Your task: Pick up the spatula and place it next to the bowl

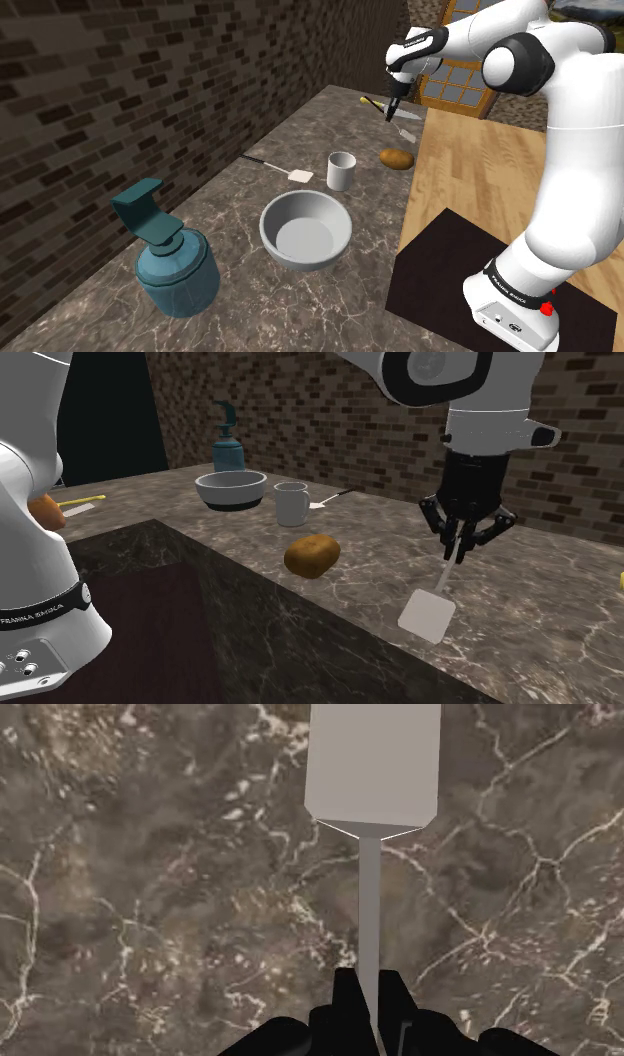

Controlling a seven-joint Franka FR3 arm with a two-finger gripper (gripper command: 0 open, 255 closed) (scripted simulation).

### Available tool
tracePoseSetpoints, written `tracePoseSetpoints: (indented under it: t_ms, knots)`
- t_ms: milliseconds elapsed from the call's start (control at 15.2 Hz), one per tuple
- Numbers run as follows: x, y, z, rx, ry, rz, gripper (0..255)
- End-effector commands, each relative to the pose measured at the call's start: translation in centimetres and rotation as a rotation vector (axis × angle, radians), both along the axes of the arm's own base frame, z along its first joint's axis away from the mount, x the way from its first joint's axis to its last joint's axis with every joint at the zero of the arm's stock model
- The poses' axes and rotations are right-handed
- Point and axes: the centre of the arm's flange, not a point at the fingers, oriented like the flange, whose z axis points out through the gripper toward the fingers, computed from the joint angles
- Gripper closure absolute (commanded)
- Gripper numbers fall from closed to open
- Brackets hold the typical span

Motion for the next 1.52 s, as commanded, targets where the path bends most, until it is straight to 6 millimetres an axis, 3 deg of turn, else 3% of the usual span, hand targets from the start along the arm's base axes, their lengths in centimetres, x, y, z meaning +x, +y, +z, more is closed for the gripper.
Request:
tracePoseSetpoints:
  t_ms: [0, 990, 1452]
  knots:
    - [-0.1, 0.0, 1.2, 0.0, 0.0, 0.0, 255]
    - [-0.1, 0.1, 8.7, 0.0, 0.0, 0.0, 255]
    - [-4.6, 8.1, 8.7, 0.0, 0.0, 0.0, 255]
